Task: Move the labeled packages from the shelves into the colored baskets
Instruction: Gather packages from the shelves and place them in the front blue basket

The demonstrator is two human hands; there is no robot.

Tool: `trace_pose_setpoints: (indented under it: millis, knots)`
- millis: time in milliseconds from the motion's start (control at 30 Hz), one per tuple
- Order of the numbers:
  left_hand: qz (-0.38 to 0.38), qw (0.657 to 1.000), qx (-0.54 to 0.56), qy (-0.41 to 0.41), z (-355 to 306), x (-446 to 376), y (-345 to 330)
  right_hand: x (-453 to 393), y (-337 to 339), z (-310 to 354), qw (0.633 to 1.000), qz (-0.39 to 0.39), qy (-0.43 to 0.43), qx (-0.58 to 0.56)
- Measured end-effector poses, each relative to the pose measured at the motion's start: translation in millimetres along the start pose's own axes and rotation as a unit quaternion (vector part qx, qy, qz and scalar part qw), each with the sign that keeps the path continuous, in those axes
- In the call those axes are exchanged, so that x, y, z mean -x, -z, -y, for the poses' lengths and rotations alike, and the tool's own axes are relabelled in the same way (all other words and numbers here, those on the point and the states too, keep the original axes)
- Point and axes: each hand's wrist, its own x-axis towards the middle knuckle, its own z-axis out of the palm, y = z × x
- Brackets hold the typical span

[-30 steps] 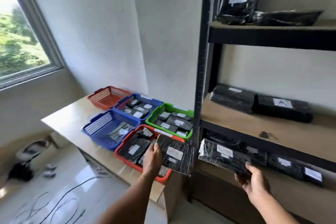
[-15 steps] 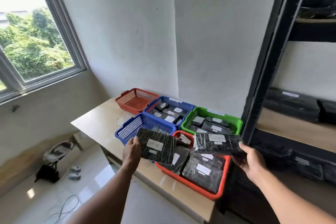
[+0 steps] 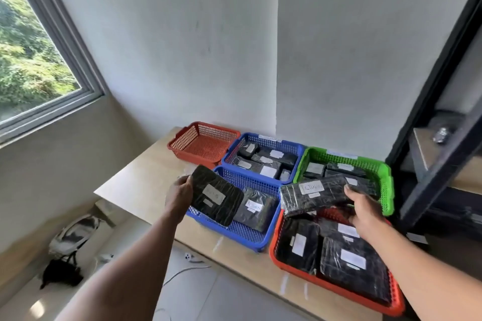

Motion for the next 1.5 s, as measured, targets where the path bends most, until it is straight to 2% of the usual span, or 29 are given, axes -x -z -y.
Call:
trace_pose_setpoints:
  millis: [133,300,433,567,767,933,1133,1267,1333,1367,1400,1500]
  knots:
    - [0.063,0.996,-0.027,-0.050,-22,-57,-4,-27,-40,-5,1.000,0.003,0.010,0.007]
    - [0.130,0.976,-0.114,-0.129,-33,-118,-27,-47,-90,-15,1.000,0.011,0.008,-0.008]
    - [0.195,0.932,-0.231,-0.201,-23,-160,-53,-60,-117,-26,1.000,-0.003,0.004,-0.019]
    - [0.272,0.877,-0.298,-0.260,-17,-187,-85,-66,-125,-37,0.998,-0.053,0.011,-0.026]
    - [0.374,0.809,-0.369,-0.263,35,-227,-118,-61,-128,-59,0.992,-0.120,0.031,-0.008]
    - [0.369,0.810,-0.368,-0.267,74,-247,-134,-43,-138,-78,0.985,-0.163,0.025,-0.041]
    - [0.310,0.786,-0.405,-0.350,89,-258,-140,-31,-144,-98,0.978,-0.208,0.023,-0.026]
    - [0.260,0.794,-0.403,-0.375,95,-254,-138,-26,-146,-104,0.976,-0.216,0.022,-0.011]
    - [0.273,0.784,-0.389,-0.398,99,-252,-130,-24,-149,-106,0.975,-0.221,0.020,0.000]
    - [0.300,0.762,-0.395,-0.416,99,-251,-125,-23,-150,-106,0.975,-0.221,0.017,0.005]
    - [0.340,0.725,-0.415,-0.432,99,-251,-118,-24,-152,-107,0.975,-0.221,0.014,0.007]
    - [0.452,0.581,-0.511,-0.445,94,-249,-97,-24,-159,-112,0.977,-0.213,0.002,0.017]
